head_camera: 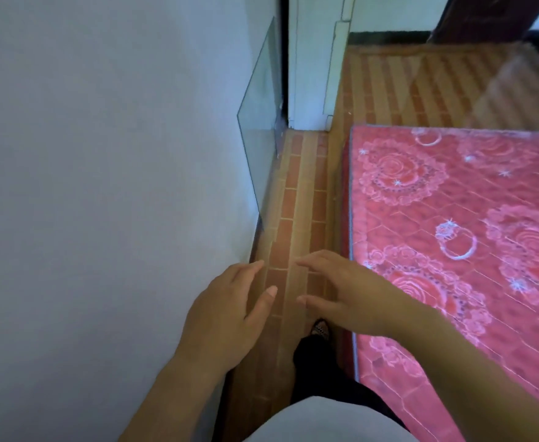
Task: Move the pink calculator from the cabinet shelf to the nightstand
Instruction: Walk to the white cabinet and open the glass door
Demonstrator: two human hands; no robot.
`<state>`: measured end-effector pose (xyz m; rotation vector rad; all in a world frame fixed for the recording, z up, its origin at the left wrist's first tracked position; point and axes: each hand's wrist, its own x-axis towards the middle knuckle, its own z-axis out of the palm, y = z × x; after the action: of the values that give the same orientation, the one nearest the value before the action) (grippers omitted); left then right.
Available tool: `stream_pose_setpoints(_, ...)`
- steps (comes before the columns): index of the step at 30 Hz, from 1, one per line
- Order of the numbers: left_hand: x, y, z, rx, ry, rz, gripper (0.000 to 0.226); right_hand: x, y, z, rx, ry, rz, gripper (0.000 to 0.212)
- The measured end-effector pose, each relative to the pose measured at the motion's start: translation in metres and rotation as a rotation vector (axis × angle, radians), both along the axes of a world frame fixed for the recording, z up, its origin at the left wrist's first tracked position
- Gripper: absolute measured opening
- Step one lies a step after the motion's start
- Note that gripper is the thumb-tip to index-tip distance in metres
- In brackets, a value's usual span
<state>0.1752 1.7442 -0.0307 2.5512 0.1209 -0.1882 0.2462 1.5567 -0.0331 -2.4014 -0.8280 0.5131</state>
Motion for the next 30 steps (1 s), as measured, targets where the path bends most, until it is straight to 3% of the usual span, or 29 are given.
stream_pose_setpoints(8, 0.208, -0.066, 0.007, 0.036, -0.046, -0.323, 0.054, 0.154, -0.086, 0.016, -0.032, -0.089, -0.222, 0.056)
stream_pose_setpoints(15, 0.327, -0.099, 0.012, 0.005, -0.051, -0.412, 0.055, 0.241, -0.135, 0.021, -0.033, -0.076, -0.327, 0.056)
stream_pose_setpoints(21, 0.403, -0.111, 0.005, -0.031, 0.039, -0.458, 0.070, 0.304, -0.145, 0.011, -0.018, -0.075, -0.385, 0.057)
stream_pose_setpoints(30, 0.552, -0.074, 0.000, -0.066, -0.003, -0.466, 0.065, 0.455, -0.100, 0.003, -0.013, -0.096, -0.366, 0.059)
